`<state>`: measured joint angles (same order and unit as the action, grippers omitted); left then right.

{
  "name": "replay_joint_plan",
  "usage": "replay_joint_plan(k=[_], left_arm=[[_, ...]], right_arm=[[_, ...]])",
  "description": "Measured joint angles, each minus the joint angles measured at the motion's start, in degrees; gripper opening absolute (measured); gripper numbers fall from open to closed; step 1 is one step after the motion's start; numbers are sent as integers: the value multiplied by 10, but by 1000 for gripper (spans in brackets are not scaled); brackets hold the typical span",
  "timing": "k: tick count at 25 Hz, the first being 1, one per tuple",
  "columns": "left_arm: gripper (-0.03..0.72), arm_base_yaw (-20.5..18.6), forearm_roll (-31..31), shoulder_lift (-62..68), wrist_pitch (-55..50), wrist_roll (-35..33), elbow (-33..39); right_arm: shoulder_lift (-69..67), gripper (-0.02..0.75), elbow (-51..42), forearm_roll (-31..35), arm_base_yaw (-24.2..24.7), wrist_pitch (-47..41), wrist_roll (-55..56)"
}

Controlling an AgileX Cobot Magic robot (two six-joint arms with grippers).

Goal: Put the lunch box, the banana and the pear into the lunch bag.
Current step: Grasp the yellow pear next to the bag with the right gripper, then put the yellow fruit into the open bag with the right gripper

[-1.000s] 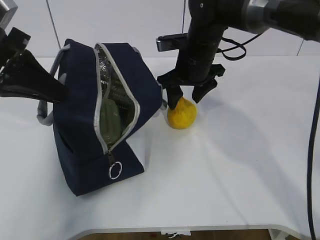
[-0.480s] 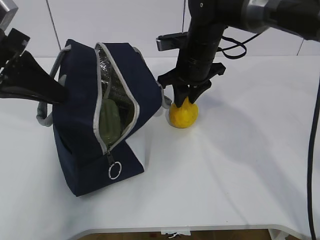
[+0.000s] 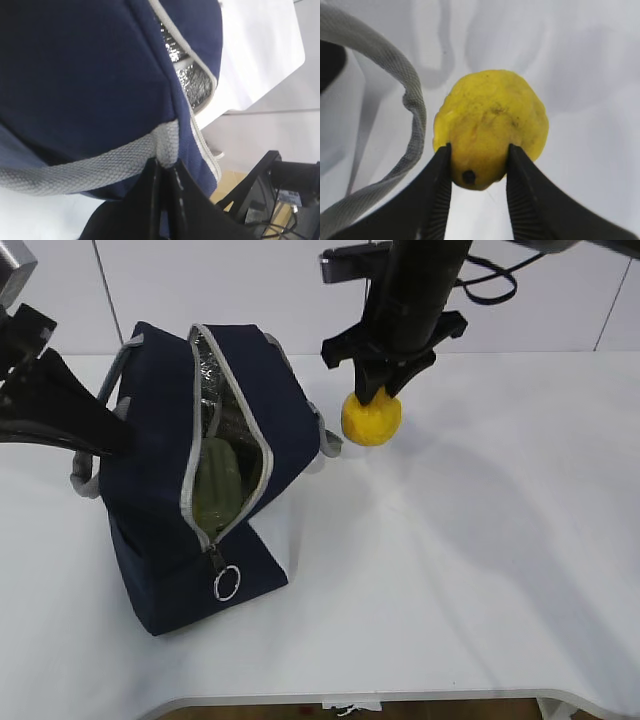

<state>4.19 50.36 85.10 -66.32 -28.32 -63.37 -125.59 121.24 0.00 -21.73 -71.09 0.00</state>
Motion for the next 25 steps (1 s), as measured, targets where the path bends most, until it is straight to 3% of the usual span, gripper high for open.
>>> replay_joint_plan(k=[5,18,25], left_arm=[[-6,0,-18,-1,-11,0,0],[-6,0,-19,-1,-14,0,0],[-6,0,-14,-1,-14,0,0]], right_arm=[[55,260,1,42,0,-3,-12],[78,258,62,341,0,-9,-110],[42,258,64,369,-1,-9,-115]])
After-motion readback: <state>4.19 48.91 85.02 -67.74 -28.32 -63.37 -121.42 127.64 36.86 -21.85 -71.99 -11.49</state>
